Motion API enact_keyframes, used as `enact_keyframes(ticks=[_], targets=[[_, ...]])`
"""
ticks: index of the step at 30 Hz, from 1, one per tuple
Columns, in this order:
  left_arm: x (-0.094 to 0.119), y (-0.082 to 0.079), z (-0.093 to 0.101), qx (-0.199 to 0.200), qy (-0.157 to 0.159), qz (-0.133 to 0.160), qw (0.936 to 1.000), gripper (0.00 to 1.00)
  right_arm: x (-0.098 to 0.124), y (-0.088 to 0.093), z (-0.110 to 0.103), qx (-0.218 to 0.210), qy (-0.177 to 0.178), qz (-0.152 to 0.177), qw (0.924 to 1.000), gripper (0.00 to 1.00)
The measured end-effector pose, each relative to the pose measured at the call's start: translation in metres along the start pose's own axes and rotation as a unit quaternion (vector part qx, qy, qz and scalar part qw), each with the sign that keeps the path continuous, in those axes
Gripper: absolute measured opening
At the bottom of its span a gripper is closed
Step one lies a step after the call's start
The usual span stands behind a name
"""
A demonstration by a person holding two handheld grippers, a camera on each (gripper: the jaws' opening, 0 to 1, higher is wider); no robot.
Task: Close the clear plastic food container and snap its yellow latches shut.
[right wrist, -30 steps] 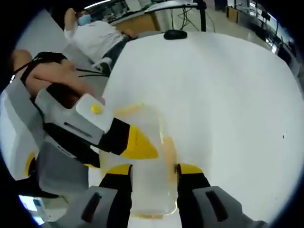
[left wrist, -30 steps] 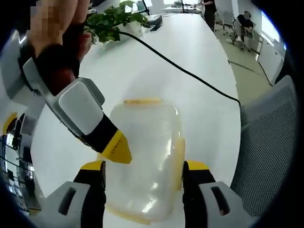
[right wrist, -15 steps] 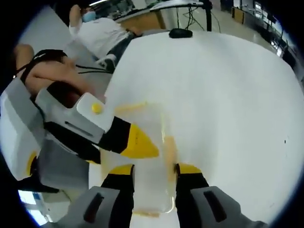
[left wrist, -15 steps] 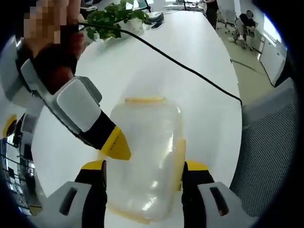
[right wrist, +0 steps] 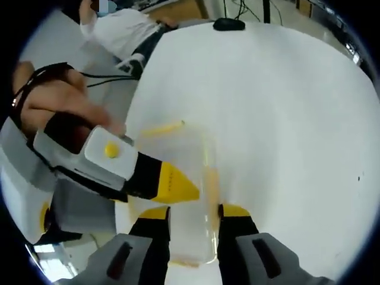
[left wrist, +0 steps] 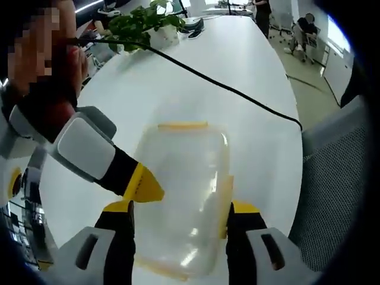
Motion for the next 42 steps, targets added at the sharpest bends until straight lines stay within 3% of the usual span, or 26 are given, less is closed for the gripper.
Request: enact_keyframes(ticks=[12,19,24,25,26,27,28,29,31,38,42], targets=[[-0.001,0.001,0.002,-0.041,0.013,-0.004,0.999,0.63,0.002,-0.006,0.002,-0.021,0.008,0.007,0.9997,0.3],[-0.002,0.002,0.001,-0.057,0.016,-0.002,0.9982,0.64,0.007,-0.006,0.004,-0.042,0.007,0.061,0.9972,0.31],[-0.002,0.0,0.002,-0.073,0.009,-0.012,0.9972,0.65,0.009,-0.007,0.001,-0.018,0.02,0.062,0.9977,0.31],[-0.003,0.0,0.005,-0.079,0.014,-0.014,0.9967,0.73,0.01,-0.01,0.001,-0.009,0.022,0.066,0.9975,0.32],[-0.004,-0.003,0.007,-0.074,0.016,-0.003,0.9971,0.9,0.011,-0.009,0.002,0.021,0.034,0.06,0.9974,0.47],[-0.005,-0.006,0.009,-0.058,0.011,0.007,0.9982,0.95,0.01,-0.014,0.002,0.021,0.052,0.086,0.9948,0.69],[-0.004,-0.004,0.011,-0.072,0.028,-0.002,0.997,1.0,0.008,-0.016,-0.004,0.022,0.038,0.101,0.9939,0.85],[-0.003,-0.005,0.012,-0.068,0.025,0.003,0.9974,0.97,0.009,-0.014,-0.012,0.019,0.016,0.098,0.9949,0.82],[-0.004,-0.006,0.014,-0.066,0.032,0.002,0.9973,0.99,0.012,-0.011,-0.012,0.015,0.016,0.091,0.9956,0.68],[0.0,-0.003,0.014,-0.058,0.037,-0.007,0.9976,0.93,0.013,-0.002,-0.01,0.017,0.038,0.09,0.9951,0.67],[0.012,-0.006,0.016,-0.05,0.057,0.001,0.9972,0.9,0.019,0.005,-0.014,0.026,0.044,0.113,0.9923,0.66]])
Point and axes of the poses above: the point that each gripper's makers call its tool centre point, and the gripper's own axes: x roughly backward along the fingers, z roughly to its right, y roughly out of its underside, the point moved 2 cm from there along x, roughly backward along the fingers, and after that the axes turned 4 degrees about -x, right-handed, at the moved point
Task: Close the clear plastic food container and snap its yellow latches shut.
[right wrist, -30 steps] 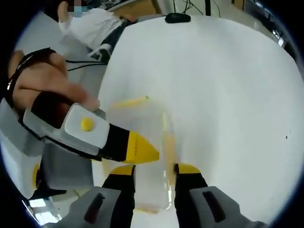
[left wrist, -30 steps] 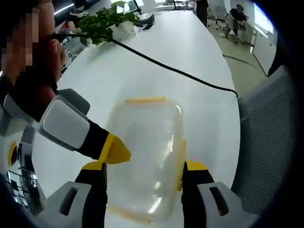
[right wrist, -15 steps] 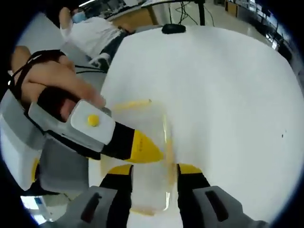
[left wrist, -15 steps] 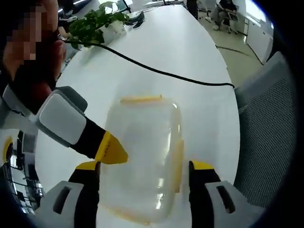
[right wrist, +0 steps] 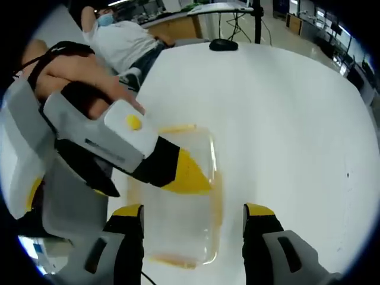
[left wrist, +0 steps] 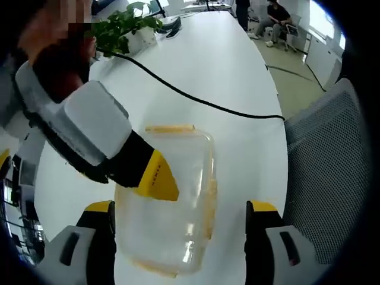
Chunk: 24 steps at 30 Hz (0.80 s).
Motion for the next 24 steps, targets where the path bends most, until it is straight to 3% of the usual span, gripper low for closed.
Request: enact_keyframes(ticks=[2,4,6,10,15,24], targets=[[0.006,0.001,0.001,0.006,0.015,0.004,0.9999,0.9,0.005,0.004,-0.001,0.012,0.005,0.012,0.9998,0.64],[0.009,0.003,0.009,0.045,0.056,0.01,0.9974,0.91,0.008,0.013,0.001,0.018,0.024,0.003,0.9995,0.66],[0.014,0.01,0.003,0.079,0.064,0.004,0.9948,0.9,0.01,0.018,-0.001,0.024,0.036,0.003,0.9991,0.69],[0.017,0.022,-0.014,0.061,0.052,-0.004,0.9968,0.89,0.013,0.025,-0.008,0.021,0.043,0.012,0.9988,0.69],[0.019,0.029,-0.014,0.055,0.082,-0.015,0.9949,0.89,0.012,0.032,-0.018,0.034,0.057,0.002,0.9978,0.69],[0.014,0.035,-0.02,0.043,0.103,-0.022,0.9936,0.88,0.012,0.028,-0.027,0.03,0.074,0.014,0.9967,0.69]])
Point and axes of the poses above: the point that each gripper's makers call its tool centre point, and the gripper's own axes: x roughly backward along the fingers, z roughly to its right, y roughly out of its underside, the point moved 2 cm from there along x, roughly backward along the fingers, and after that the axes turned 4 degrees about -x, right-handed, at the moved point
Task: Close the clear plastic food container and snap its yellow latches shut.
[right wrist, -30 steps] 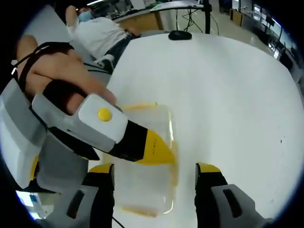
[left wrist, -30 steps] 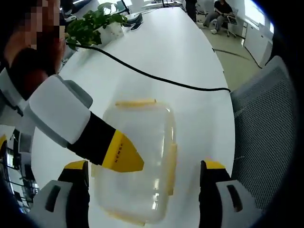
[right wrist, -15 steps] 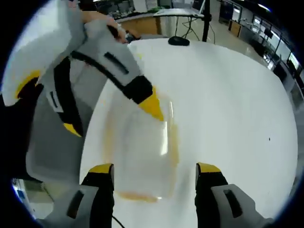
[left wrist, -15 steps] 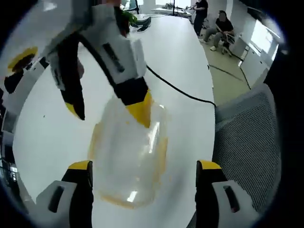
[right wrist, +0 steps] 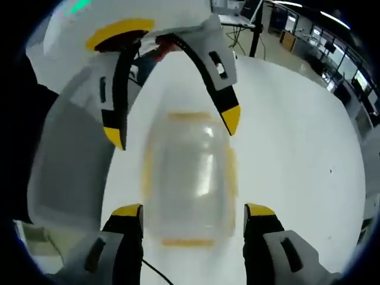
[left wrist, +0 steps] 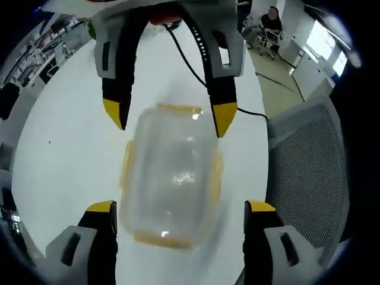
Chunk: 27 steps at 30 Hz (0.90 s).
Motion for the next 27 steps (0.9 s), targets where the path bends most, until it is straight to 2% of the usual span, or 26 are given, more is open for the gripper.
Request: enact_keyframes(ticks=[8,18,27], targets=[[-0.004,0.011,-0.012,-0.023,0.009,-0.015,0.9996,0.87,-0.004,0.007,-0.001,0.007,0.004,-0.011,0.9999,0.69],[-0.005,0.018,-0.011,-0.036,0.012,-0.032,0.9988,0.86,-0.009,0.008,-0.001,0.008,0.009,-0.014,0.9998,0.68],[-0.023,0.023,-0.011,-0.059,0.01,-0.057,0.9966,0.82,-0.019,0.009,-0.002,0.014,0.016,-0.02,0.9996,0.7]])
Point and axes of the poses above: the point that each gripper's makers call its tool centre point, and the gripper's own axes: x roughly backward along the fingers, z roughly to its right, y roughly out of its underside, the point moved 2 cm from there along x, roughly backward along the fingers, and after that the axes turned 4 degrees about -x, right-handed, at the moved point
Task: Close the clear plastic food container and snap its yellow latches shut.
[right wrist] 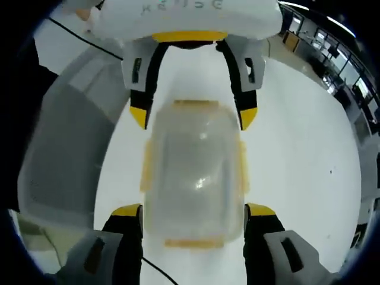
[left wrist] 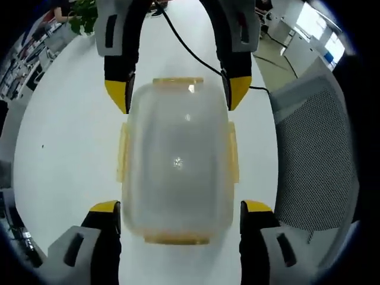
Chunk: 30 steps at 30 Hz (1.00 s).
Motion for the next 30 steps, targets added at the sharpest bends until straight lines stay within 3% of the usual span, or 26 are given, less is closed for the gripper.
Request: enact_keyframes(ticks=[7,14,30], targets=[[-0.0109,0.0001,-0.0025,0.007,-0.008,-0.006,0.9999,0.84,-0.007,0.0022,-0.0005,0.011,0.006,-0.014,0.9998,0.72],[-0.0083,0.0,-0.002,0.008,-0.009,0.009,0.9999,0.84,-0.0059,0.0029,-0.0008,0.005,0.011,0.004,0.9999,0.72],[-0.0083,-0.0005,-0.0012,-0.002,-0.01,0.016,0.9998,0.83,-0.007,0.0021,-0.0039,-0.01,0.02,0.006,0.9997,0.72]])
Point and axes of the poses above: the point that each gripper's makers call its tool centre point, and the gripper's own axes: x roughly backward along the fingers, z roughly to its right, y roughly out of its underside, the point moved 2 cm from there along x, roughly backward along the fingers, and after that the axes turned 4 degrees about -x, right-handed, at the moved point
